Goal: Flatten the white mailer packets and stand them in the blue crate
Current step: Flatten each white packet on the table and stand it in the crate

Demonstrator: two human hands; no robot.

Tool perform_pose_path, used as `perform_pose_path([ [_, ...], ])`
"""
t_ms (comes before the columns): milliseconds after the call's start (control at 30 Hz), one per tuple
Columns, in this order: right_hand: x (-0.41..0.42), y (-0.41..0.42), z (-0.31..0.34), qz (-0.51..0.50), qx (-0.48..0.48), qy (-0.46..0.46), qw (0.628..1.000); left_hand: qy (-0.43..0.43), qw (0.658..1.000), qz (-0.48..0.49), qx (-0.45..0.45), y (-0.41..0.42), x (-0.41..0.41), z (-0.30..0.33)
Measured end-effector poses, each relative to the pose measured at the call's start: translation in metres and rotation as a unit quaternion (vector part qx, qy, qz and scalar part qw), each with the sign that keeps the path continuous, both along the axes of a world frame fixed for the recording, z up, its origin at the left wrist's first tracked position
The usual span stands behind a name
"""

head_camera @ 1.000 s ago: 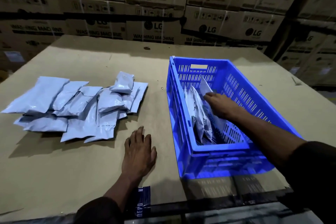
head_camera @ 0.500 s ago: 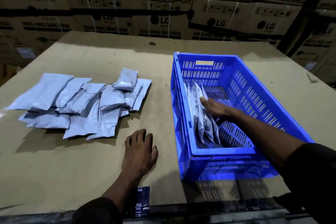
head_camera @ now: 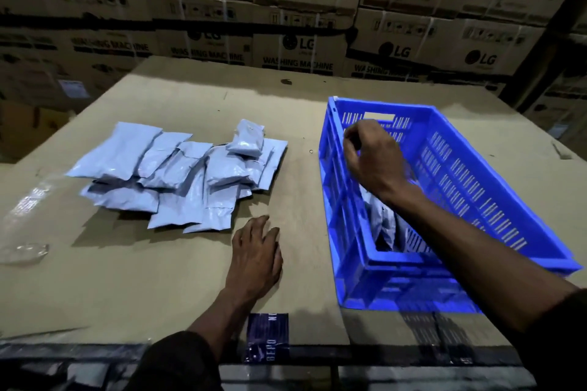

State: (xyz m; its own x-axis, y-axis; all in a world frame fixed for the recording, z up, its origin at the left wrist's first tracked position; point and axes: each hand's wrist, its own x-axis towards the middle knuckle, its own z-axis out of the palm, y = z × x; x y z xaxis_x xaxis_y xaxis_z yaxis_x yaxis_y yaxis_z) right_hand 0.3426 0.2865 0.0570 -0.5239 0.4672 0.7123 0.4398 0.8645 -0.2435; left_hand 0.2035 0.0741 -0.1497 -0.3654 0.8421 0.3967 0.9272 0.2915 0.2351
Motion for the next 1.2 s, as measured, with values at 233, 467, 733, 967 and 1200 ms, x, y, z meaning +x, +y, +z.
perform_pose_path([
  [233,-0.095,-0.092,-0.020,0.104,-0.079,-0.090,0.987,0.015,0.993,0.112,0.024,-0.079,-0.073,0.008],
  [467,-0.156,-0.150,-0.106,0.025,-0.330,-0.193,0.924,-0.013,0.987,0.159,0.010,-0.138,-0.107,0.006],
  [733,-0.188,-0.175,-0.133,-0.071,-0.478,-0.132,0.866,-0.027,0.992,0.103,-0.071,-0.133,-0.118,0.003],
  [967,-0.155,-0.177,-0.142,-0.040,-0.458,-0.125,0.879,-0.051,0.987,0.113,-0.102,-0.131,-0.122,-0.004],
  [1200,-0.084,-0.153,-0.140,0.000,-0.369,-0.339,0.866,-0.029,0.993,0.093,-0.060,-0.136,-0.117,0.000],
])
